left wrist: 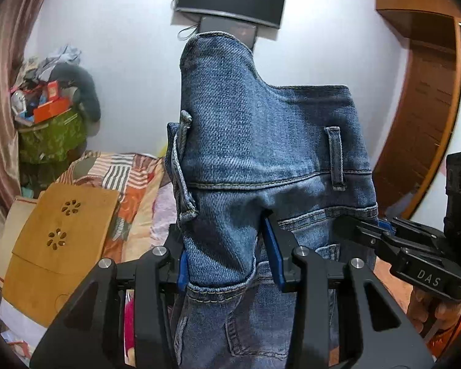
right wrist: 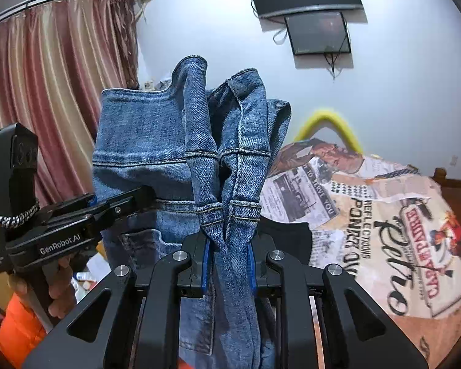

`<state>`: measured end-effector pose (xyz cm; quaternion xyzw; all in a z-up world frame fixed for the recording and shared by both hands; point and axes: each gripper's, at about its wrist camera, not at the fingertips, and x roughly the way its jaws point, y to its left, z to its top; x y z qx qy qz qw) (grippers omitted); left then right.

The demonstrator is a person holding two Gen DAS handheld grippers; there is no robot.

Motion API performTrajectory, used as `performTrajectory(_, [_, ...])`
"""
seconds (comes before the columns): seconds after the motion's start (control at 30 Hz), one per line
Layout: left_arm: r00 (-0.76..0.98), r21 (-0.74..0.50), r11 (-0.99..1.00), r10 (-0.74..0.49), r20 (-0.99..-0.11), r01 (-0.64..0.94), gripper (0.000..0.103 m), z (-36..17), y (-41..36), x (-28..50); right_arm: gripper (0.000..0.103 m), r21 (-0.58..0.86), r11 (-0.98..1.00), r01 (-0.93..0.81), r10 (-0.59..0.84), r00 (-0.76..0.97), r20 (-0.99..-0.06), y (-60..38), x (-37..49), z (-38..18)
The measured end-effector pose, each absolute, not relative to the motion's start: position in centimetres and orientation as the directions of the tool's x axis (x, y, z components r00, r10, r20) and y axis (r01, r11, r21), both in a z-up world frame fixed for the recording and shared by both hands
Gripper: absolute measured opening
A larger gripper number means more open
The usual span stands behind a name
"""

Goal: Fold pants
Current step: 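Lower the folded jeans onto the bed with both grippers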

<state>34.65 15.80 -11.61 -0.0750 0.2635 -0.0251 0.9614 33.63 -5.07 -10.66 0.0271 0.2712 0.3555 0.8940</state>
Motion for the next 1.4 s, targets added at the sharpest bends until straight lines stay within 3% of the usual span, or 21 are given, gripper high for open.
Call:
performTrajectory(0.53, [0.779,-0.178,0.982,-0.062,-0.624,-0.064,0.038,-25.2,19.5,49.6,0.017,0.317,0.809,-0.495,0.571,0.535,-0.623,-0.9,47.4,-23.1])
performTrajectory(0.8, [0.702,-0.190,0.976,-0.058,-0.710,-0.112,0.038,-30.7,20.0,55.0,0.016,0.266,0.845,-0.463,0.506,0.533,-0.678,-0.6,50.1,-26.9])
performTrajectory(0.9, [0.650,-0.215,0.966,-0.073,-0.757,-0.141,0.043,-32.7,20.2,55.4,0.017,0.209,0.857,-0.472,0.459,0.511,-0.727,-0.1,49.9,-28.2])
performTrajectory(1.03, [0.660,-0.155,0.978,-0.024,-0.751,-0.140,0.054,-32.3,19.8,53.9,0.023,0.127,0.877,-0.463,0.387,0.524,-0.759,-0.2,48.6,-28.8])
performTrajectory(1.17, [0.665,-0.101,0.986,0.014,-0.747,-0.135,0.055,-30.6,20.0,52.4,0.029,0.113,0.874,-0.472,0.383,0.528,-0.758,-1.0,47.7,-27.5])
performTrajectory(1.4, [0.707,-0.093,0.987,0.026,-0.707,-0.128,0.055,-24.0,20.4,47.0,0.030,0.120,0.853,-0.509,0.455,0.609,-0.650,-2.9,43.7,-20.5])
